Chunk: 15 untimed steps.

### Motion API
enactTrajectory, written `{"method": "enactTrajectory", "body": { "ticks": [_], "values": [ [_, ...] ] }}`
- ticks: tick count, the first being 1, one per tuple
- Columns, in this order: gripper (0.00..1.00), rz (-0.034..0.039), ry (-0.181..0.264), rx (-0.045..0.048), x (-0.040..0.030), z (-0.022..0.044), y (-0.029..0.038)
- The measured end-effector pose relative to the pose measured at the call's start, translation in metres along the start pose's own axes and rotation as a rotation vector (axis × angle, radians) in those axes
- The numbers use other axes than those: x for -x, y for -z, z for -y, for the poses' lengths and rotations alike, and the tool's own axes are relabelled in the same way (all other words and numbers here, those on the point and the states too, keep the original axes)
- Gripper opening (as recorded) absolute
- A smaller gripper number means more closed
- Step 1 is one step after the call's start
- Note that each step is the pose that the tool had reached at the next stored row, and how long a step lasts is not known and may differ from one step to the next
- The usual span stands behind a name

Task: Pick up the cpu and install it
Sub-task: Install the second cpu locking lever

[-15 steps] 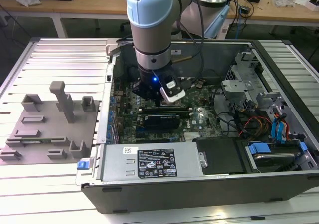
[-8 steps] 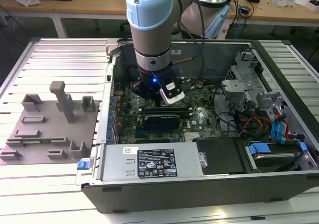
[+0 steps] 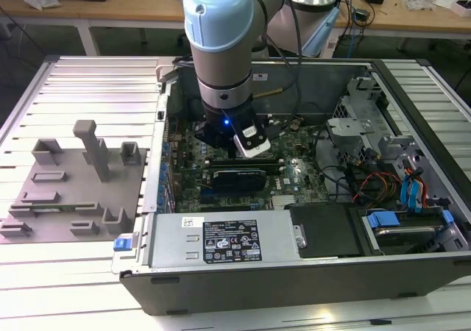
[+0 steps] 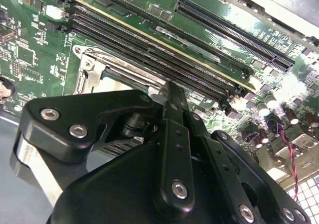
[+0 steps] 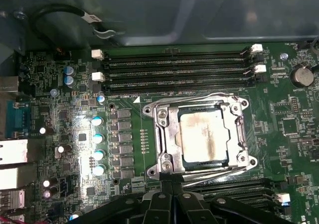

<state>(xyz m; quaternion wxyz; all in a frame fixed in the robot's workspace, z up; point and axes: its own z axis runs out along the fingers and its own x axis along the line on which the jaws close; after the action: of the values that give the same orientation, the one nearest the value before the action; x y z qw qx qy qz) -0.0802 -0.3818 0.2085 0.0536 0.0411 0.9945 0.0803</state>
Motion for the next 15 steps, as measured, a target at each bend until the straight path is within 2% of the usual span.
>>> {"method": "enactTrajectory", "body": {
  "ticks": [10,11,15],
  "values": [
    [0.11,0.0034,-0.021,-0.0005,-0.0031,0.0006,-0.0045],
    [0.11,0.0036,-0.022,0.0007,-0.0038,0.0007,-0.0045],
    [0.11,0.0061,-0.028,0.0153,-0.0076,0.0010,-0.0044]
  ]
}}
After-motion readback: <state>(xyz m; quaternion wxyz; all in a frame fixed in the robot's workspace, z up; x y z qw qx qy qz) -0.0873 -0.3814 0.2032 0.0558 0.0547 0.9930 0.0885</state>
